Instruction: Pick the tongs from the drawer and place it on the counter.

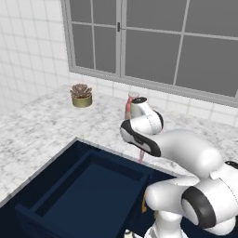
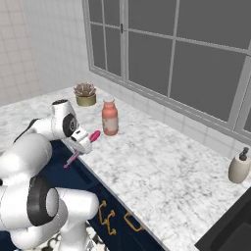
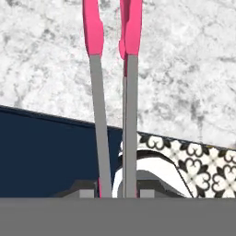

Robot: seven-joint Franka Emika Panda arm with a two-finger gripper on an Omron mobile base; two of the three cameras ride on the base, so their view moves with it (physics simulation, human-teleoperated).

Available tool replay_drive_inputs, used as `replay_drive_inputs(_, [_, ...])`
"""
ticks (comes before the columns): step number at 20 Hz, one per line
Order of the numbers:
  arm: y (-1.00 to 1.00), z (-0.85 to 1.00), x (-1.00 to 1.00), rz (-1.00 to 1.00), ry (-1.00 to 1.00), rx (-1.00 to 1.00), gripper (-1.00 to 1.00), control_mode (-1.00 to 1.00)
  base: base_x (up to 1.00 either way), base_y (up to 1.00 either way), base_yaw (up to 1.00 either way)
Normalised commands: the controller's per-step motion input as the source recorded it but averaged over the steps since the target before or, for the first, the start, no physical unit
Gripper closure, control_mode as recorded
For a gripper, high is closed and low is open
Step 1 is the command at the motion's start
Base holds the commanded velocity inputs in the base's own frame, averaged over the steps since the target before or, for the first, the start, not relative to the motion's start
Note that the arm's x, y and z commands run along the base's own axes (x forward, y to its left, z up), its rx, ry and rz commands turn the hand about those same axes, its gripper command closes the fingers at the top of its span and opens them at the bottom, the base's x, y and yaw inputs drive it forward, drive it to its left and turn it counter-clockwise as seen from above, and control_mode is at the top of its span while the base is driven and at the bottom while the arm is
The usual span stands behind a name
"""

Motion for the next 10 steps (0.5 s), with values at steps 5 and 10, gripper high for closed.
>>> replay_drive_inputs(5, [-1.00,0.00,0.61,0.00,0.01,0.26,1.00,-1.00,0.00,0.00,0.00])
replay_drive_inputs(10, [-0.98,-0.19,0.71,0.00,0.00,0.14,1.00,-1.00,0.00,0.00,0.00])
